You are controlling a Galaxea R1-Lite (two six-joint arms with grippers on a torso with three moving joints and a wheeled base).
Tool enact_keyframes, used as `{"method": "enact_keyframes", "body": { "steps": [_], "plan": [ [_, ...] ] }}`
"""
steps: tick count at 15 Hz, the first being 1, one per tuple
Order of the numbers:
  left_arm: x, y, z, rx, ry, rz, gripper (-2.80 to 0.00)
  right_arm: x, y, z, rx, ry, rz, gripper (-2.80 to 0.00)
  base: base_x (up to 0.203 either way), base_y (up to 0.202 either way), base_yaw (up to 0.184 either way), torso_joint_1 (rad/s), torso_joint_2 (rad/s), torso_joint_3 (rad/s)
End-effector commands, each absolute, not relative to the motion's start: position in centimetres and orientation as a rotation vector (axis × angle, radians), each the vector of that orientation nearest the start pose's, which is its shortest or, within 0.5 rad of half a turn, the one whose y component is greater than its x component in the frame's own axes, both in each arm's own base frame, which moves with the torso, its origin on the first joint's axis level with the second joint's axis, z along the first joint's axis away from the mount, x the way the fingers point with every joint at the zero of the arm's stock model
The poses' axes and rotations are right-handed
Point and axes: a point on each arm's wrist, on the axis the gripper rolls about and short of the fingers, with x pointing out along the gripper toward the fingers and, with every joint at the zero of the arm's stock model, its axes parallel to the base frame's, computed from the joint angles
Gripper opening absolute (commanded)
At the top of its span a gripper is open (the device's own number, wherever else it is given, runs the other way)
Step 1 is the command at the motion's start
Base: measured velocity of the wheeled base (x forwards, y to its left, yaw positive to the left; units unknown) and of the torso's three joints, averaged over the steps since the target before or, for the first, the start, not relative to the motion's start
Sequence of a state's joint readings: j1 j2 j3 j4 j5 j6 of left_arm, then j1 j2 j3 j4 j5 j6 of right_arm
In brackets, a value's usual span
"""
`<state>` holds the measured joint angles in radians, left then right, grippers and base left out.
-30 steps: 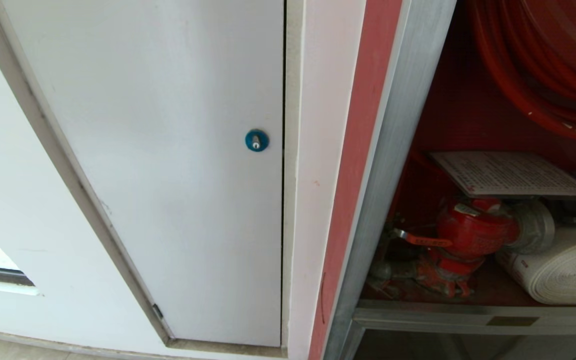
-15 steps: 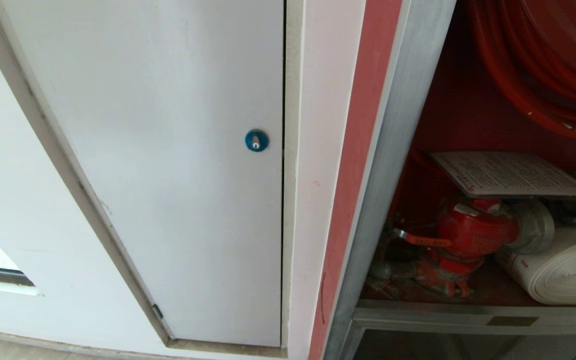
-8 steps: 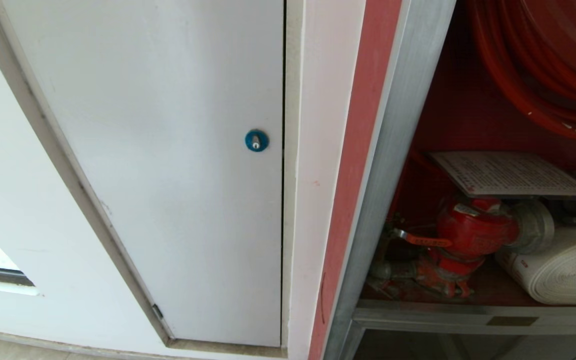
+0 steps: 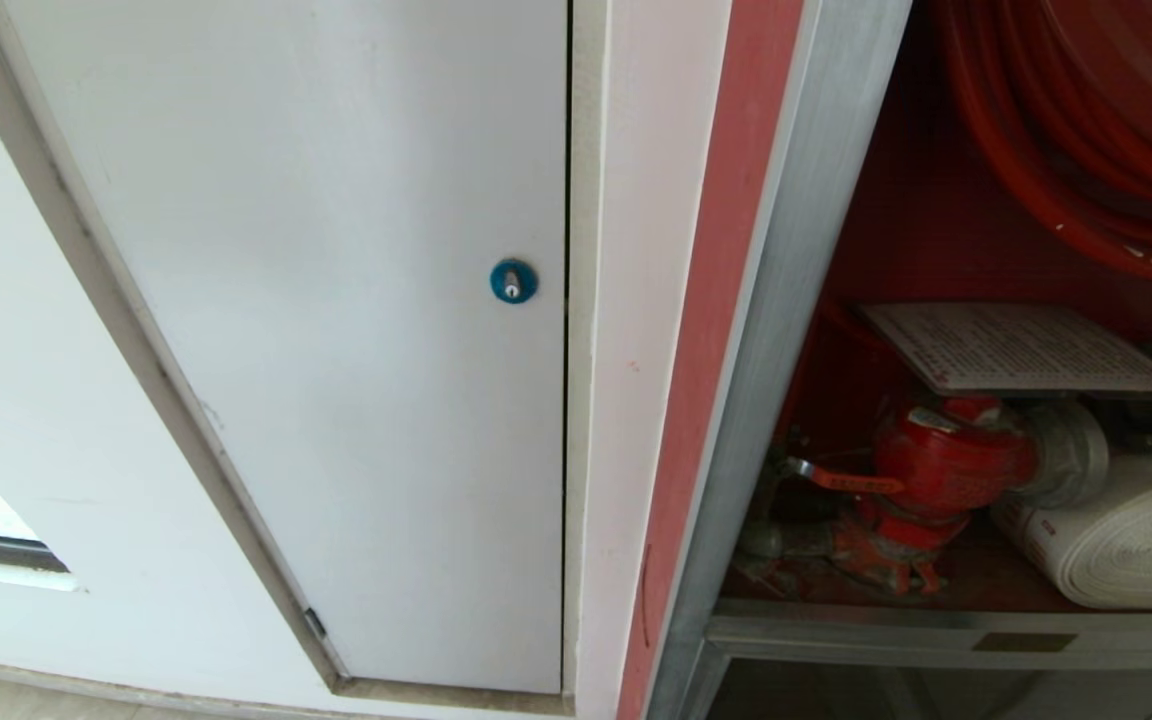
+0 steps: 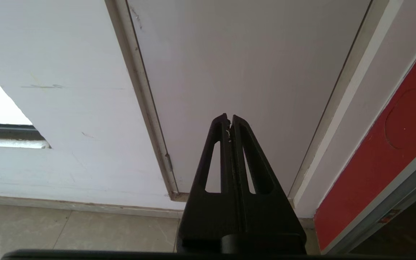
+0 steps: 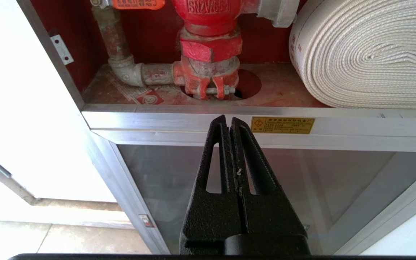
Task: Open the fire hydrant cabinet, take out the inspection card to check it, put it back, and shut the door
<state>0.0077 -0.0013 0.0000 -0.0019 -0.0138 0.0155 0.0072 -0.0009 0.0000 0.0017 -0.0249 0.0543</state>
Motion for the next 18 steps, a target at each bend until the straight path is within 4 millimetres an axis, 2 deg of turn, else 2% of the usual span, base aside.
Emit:
{"method": "enact_keyframes", "body": {
  "steps": [1,16,18],
  "plan": [
    [-2.27,-0.05,7.54,0.015,-0.002,-0.006,-2.80,-2.29,-0.07,7.53,0.055,0.000,-0.017,-2.80,0.000,0.000,0.000,0.000,0.00,0.000],
    [-2.27,-0.05,7.52,0.009,0.000,-0.005,-2.80,-2.29,-0.08,7.53,0.054,0.000,-0.018,-2.80,0.000,0.000,0.000,0.000,0.00,0.000],
    [-2.27,-0.02,7.52,0.003,0.000,0.005,-2.80,-2.29,-0.07,7.53,0.055,0.000,-0.017,-2.80,-0.118,0.000,0.000,0.019,0.01,0.004]
  ]
}}
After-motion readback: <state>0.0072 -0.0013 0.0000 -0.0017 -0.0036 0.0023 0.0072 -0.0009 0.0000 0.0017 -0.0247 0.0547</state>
